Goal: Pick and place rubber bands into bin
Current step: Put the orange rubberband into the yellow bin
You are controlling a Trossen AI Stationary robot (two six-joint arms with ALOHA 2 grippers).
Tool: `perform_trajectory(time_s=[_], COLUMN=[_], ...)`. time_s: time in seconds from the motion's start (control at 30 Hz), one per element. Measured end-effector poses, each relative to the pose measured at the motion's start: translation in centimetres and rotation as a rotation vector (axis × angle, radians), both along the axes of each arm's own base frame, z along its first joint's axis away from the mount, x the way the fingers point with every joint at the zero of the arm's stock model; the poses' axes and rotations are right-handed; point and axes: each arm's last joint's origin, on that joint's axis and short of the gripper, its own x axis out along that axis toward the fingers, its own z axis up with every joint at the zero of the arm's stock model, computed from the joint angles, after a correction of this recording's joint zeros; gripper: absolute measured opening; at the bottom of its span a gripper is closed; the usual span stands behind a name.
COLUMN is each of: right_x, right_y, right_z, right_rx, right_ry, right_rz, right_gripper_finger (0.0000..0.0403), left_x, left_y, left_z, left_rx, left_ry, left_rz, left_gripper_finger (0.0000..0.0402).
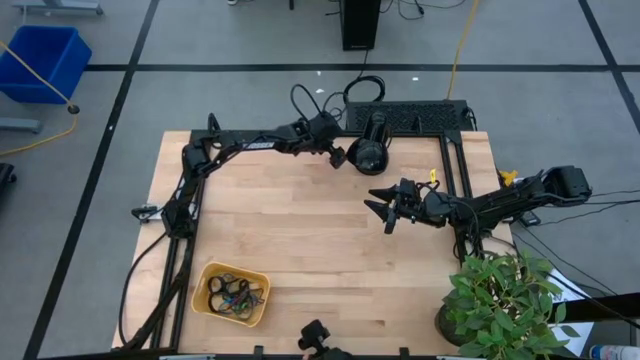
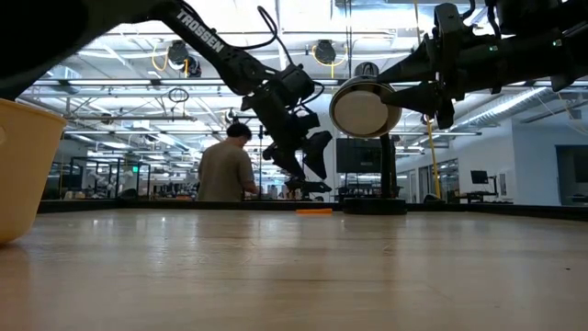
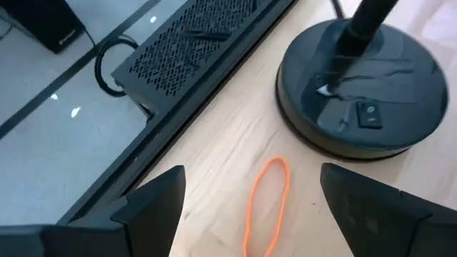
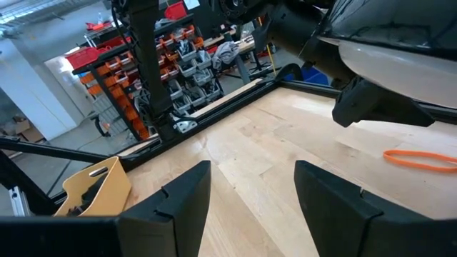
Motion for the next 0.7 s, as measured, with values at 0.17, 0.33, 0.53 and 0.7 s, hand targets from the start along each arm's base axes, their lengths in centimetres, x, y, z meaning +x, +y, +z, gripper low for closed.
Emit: perform_trajectory(time_s=[0.17, 0.33, 0.53, 0.7], right_x=[0.0, 0.0, 0.0, 0.0], right_y=[0.0, 0.0, -0.1, -0.1], right_z=[0.0, 0.0, -0.1, -0.1], right_rx=[0.0, 0.006, 0.024, 0.045], right_ry=[0.0, -0.002, -0.004, -0.013], right_rz=[-0.001, -0.006, -0.034, -0.035], right_gripper_finger=[0.0196, 0.0196, 0.0196, 0.0196], left_x=[0.0, 0.5, 0.8, 0.2], left_y=[0.2, 0.3, -0.1, 0.1], left_z=[-0.4, -3.2, -2.7, -3.4], left_rx=[-0.058, -0.123, -0.076, -0.142], left_ry=[-0.029, -0.004, -0.006, 0.034], left_rz=[-0.028, -0.041, 0.017, 0.06], left_gripper_finger=[0.0327, 0.0329, 0.0327, 0.0328])
